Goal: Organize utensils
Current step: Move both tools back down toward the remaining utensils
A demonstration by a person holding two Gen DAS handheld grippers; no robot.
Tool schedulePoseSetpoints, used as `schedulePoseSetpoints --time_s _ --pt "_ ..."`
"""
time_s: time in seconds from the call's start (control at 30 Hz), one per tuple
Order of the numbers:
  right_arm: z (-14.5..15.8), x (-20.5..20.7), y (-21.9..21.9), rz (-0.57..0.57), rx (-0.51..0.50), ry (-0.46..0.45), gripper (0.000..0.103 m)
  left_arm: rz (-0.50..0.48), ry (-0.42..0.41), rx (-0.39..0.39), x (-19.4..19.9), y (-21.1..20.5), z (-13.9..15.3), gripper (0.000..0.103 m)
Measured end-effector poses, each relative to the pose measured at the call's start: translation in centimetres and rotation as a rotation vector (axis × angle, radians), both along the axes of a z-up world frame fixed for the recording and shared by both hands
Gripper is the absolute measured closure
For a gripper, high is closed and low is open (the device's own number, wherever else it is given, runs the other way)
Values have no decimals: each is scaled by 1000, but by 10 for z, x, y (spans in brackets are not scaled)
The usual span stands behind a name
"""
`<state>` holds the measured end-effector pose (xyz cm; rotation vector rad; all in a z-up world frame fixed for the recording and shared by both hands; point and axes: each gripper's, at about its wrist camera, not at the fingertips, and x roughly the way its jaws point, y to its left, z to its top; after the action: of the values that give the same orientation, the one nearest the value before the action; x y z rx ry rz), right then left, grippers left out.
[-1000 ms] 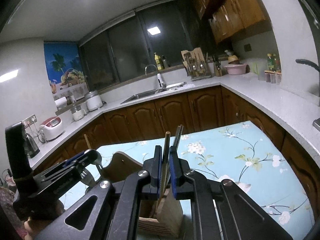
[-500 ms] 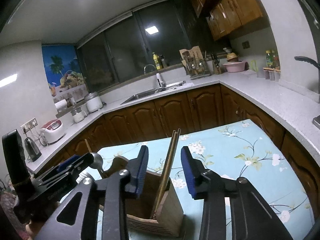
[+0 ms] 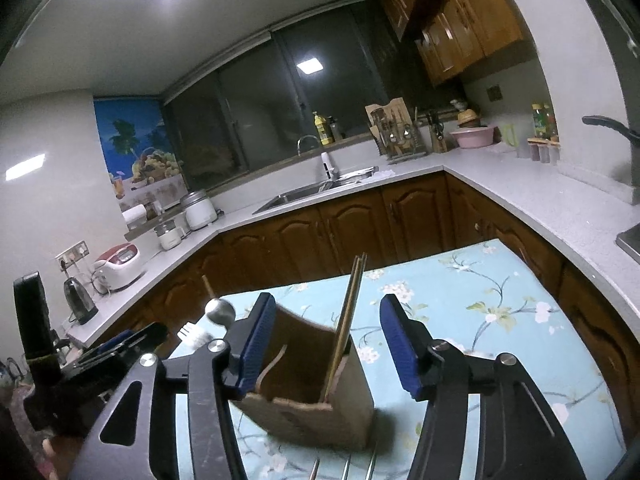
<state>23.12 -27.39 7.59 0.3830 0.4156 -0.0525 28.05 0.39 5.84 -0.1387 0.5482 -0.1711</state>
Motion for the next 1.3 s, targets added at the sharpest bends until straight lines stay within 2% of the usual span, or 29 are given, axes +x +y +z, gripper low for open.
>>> schedulePoseSetpoints --time_s 0.37,0.6,0.83,1.03,1.3 --pt "-12 -53 17 45 1 43 47 47 150 -34 -62 33 -8 8" --pt "-37 -76 26 72 10 118 47 58 217 -49 -94 39 -16 8" --pt "-60 -84 36 108 24 174 47 40 308 -16 -101 32 -35 8" --pt "-74 -81 43 145 33 215 47 25 351 -7 -102 29 -41 8" --pt "-85 -77 44 157 45 258 47 -4 396 24 -84 13 -60 8"
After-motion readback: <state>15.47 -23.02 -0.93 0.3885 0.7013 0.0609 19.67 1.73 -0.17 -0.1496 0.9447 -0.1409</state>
